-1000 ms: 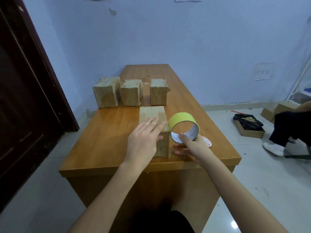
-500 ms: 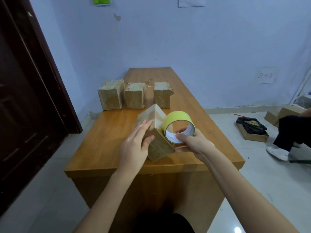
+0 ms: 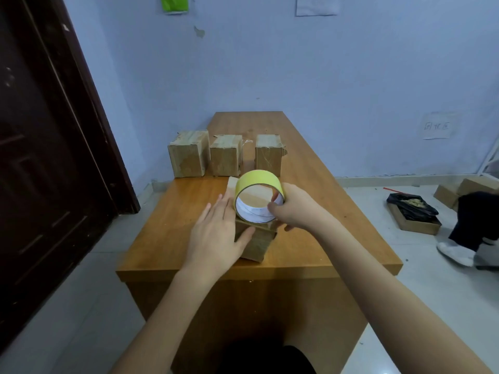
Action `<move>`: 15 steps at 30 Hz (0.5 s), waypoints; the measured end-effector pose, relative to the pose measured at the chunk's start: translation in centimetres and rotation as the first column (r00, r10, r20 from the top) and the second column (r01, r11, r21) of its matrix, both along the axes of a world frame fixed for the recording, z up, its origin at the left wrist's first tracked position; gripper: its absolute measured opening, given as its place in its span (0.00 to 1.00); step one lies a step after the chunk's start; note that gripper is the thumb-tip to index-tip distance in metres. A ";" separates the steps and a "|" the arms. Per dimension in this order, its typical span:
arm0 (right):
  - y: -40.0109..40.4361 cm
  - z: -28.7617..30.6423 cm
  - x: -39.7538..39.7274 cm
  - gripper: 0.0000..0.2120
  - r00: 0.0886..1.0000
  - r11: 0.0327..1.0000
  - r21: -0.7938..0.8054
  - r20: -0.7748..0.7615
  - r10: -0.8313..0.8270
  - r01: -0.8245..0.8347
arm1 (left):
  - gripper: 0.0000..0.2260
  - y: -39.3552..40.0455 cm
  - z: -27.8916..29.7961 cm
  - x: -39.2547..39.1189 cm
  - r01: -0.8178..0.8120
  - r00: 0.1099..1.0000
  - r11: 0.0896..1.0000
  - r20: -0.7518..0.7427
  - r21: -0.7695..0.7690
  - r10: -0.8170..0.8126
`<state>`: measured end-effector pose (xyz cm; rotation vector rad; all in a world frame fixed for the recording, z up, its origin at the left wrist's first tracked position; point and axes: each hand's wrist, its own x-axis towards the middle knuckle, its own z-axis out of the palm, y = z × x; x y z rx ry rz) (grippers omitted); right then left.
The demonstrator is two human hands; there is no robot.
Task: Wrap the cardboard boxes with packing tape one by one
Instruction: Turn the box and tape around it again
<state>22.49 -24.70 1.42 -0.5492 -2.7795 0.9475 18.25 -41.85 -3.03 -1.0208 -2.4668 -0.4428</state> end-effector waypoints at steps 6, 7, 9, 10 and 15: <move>-2.1 -1.0 -1.3 0.16 0.998 0.969 0.245 -0.047 0.034 -0.022 | 0.33 -1.6 -1.9 -0.3 -0.060 0.988 0.998 0.144 0.023 0.056; -2.3 -1.0 -1.3 0.14 0.997 0.972 0.233 -0.053 0.057 -0.043 | 0.32 -1.6 -2.2 -0.2 -0.063 0.986 0.997 0.156 0.040 0.056; -2.4 -0.5 -1.1 0.10 0.993 0.971 0.225 -0.063 0.098 -0.081 | 0.30 -1.4 -2.5 -0.1 -0.071 0.989 0.996 0.133 0.052 0.064; -2.1 -0.1 -0.9 0.09 0.991 0.975 0.197 -0.068 0.115 -0.100 | 0.29 -1.3 -2.6 0.0 -0.084 0.992 0.995 0.095 0.048 0.079; 0.7 0.5 1.2 0.10 0.990 0.876 -0.481 -0.140 -0.024 -0.047 | 0.32 -1.2 -2.2 0.1 -0.058 0.998 0.997 0.032 0.047 0.056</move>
